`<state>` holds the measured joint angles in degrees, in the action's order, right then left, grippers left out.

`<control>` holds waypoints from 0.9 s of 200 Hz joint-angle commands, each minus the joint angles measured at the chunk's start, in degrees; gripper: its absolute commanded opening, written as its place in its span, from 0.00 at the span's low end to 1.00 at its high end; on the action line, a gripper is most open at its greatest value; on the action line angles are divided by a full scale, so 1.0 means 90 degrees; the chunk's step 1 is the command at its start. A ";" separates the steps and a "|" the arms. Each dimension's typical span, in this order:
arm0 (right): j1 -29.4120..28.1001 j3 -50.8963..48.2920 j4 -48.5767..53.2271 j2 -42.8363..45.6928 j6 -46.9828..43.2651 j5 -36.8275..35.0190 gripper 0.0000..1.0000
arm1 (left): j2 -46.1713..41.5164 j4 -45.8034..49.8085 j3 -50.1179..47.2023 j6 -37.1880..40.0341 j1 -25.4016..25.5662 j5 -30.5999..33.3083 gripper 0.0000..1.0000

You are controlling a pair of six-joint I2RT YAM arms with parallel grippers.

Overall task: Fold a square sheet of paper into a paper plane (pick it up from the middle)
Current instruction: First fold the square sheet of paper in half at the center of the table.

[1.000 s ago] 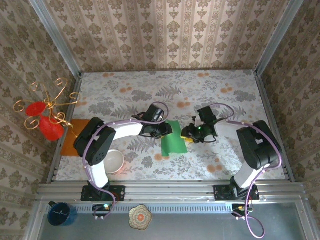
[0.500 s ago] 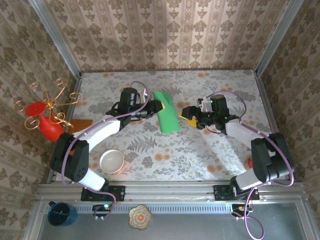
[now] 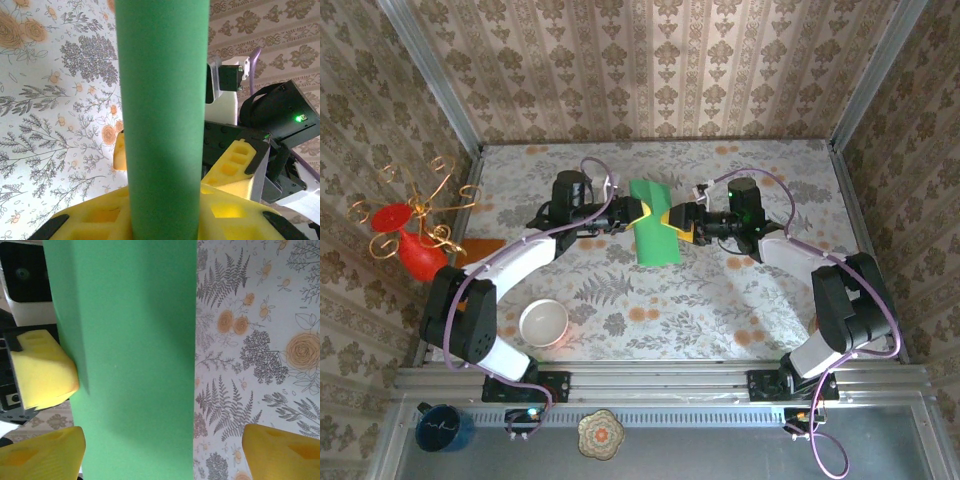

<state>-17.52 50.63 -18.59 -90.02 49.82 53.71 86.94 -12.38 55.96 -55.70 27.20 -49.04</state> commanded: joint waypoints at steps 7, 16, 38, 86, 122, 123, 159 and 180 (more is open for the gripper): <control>-0.0011 0.0253 -0.0373 0.0039 0.0123 0.0393 0.75 | -0.0050 0.0454 0.0140 0.0336 -0.0074 -0.0198 0.29; -0.0007 0.0279 -0.0356 0.0058 0.0118 0.0427 0.71 | -0.0035 0.0634 0.0182 0.0454 -0.0073 -0.0161 0.29; -0.0005 0.0309 -0.0269 0.0098 0.0073 0.0467 0.63 | -0.0036 0.0954 0.0241 0.0655 -0.0083 -0.0067 0.29; -0.0003 0.0268 -0.0066 0.0166 -0.0097 0.0371 0.48 | -0.0027 0.1200 0.0266 0.0813 -0.0084 -0.0003 0.28; 0.0002 0.0313 0.0201 0.0118 -0.0251 0.0313 0.33 | -0.0018 0.1220 0.0285 0.0823 -0.0083 0.0008 0.28; 0.0002 0.0322 0.0215 0.0119 -0.0257 0.0307 0.32 | -0.0019 0.1220 0.0285 0.0821 -0.0083 0.0004 0.28; -0.0007 0.0482 0.0799 0.0098 -0.0534 0.0116 0.07 | -0.0040 0.1238 0.0295 0.0799 -0.0083 0.0064 0.30; 0.0016 0.0575 0.1206 0.0218 -0.0741 -0.0173 0.00 | -0.0138 0.1550 0.0314 0.0887 -0.0085 0.0370 0.41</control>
<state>-17.52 53.63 -13.50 -89.95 46.46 54.85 86.94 -1.78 56.77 -49.50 26.89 -48.29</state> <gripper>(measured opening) 0.065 0.361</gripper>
